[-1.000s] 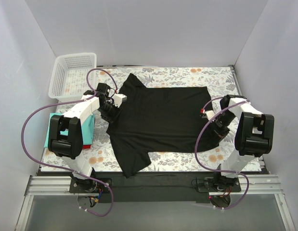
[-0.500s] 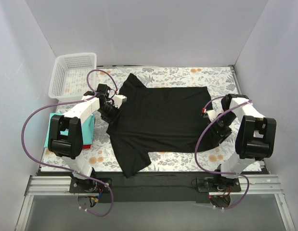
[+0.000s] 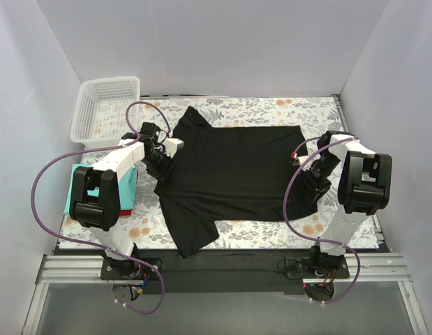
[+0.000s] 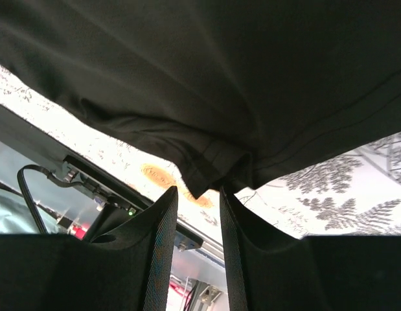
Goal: Fold and stack the t-shirts
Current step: Flatten the tshirt out
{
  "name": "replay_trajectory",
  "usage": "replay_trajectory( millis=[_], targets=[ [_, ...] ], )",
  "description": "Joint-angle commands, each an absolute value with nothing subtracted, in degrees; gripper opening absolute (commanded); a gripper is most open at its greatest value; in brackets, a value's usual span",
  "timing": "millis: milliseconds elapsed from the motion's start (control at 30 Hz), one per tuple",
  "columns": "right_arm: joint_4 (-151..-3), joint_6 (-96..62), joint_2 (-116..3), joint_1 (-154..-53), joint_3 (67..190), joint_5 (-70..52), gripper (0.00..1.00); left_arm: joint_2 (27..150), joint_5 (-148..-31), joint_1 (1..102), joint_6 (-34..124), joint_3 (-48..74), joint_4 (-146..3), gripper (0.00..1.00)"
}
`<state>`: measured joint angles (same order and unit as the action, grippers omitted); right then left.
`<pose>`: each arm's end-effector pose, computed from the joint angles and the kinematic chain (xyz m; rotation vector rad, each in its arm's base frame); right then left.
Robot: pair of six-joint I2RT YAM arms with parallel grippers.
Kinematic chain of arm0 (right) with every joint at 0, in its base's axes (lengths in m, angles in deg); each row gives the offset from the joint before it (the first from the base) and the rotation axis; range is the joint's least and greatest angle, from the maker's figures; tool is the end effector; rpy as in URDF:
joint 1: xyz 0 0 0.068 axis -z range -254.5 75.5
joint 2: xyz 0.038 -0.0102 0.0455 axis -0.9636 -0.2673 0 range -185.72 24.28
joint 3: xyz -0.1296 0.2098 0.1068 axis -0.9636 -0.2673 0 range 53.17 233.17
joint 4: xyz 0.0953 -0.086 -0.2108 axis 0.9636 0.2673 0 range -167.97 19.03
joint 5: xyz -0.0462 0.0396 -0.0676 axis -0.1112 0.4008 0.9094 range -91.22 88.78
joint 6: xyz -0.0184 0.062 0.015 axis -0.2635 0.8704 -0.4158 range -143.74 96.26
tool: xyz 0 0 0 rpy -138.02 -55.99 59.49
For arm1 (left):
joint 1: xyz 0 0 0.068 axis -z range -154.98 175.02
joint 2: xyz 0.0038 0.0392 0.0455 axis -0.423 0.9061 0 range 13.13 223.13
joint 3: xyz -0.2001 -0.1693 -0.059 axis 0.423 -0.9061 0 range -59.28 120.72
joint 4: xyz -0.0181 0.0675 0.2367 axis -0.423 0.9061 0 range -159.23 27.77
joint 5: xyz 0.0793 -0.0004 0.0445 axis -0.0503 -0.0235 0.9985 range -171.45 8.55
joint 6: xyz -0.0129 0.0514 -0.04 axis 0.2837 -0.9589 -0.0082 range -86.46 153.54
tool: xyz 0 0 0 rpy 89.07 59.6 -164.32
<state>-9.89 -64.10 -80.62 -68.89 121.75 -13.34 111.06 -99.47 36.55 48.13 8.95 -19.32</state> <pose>0.2755 -0.0160 0.1555 0.8466 -2.8382 -0.4357 0.2976 -0.0772 0.1871 -0.0367 2.9921 -0.5237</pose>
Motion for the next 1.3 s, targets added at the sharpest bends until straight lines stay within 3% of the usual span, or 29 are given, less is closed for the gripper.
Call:
replay_trajectory(
  millis=[0, 400, 467, 533, 600, 900, 1267],
  targets=[
    [-10.03, -63.03, -81.71, -68.7, 124.71, -14.67, 0.39, 109.02, -99.99, 36.89, 48.22, 8.92, -20.01, 0.36],
    [-10.73, -62.94, -82.34, -68.7, 123.4, -13.44, 0.33, 109.19, -99.64, 36.89, 48.13, 7.96, -20.71, 0.36],
    [-10.47, -62.94, -81.1, -68.7, 121.56, -13.17, 0.26, 109.28, -99.64, 36.89, 48.04, 7.96, -20.89, 0.36],
    [-10.2, -63.11, -78.56, -68.7, 119.81, -12.38, 0.1, 109.28, -99.73, 36.89, 48.04, 7.87, -21.15, 0.36],
    [-9.5, -63.46, -75.41, -68.7, 118.74, -11.24, 0.01, 109.11, -99.64, 36.89, 47.78, 7.52, -21.41, 0.36],
    [-8.18, -64.34, -66.87, -68.61, 109.79, -5.44, 0.01, 108.58, -99.64, 36.89, 47.69, 6.46, -22.29, 0.36],
    [-14.94, -64.26, -66.33, -68.61, 101.95, 0.17, 0.03, 107.44, -99.12, 36.8, 47.6, 4.88, -22.12, 0.36]
  ],
)
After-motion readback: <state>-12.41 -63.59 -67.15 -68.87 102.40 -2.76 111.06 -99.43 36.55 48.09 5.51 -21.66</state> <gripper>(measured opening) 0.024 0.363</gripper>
